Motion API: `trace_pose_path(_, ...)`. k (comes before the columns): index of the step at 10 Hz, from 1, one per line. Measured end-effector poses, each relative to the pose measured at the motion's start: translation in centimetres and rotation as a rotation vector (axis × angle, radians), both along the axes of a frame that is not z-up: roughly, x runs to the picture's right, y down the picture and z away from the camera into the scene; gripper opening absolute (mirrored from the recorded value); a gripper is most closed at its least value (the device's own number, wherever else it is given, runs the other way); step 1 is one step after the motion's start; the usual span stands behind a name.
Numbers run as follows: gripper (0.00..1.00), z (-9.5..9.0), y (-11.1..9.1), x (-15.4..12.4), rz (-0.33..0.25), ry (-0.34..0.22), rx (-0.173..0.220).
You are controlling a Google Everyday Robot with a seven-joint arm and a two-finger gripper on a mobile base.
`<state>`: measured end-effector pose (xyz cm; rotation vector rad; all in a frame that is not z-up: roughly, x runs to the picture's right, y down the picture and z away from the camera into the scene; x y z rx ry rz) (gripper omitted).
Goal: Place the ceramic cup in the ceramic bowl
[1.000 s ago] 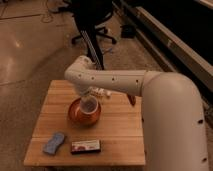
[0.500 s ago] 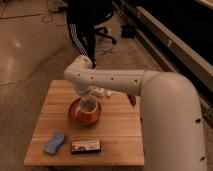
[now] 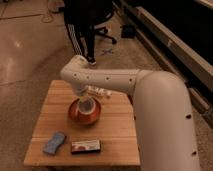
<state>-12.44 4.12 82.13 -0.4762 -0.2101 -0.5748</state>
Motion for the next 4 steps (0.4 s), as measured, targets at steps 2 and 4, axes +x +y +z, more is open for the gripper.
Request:
trace_pose_path(2, 0.47, -0.08, 0.06, -0.68, 0.003, -0.003, 0.007)
trace_pose_path(4, 0.47, -0.11, -0.09, -1.07, 0.002, -0.001, 0.004)
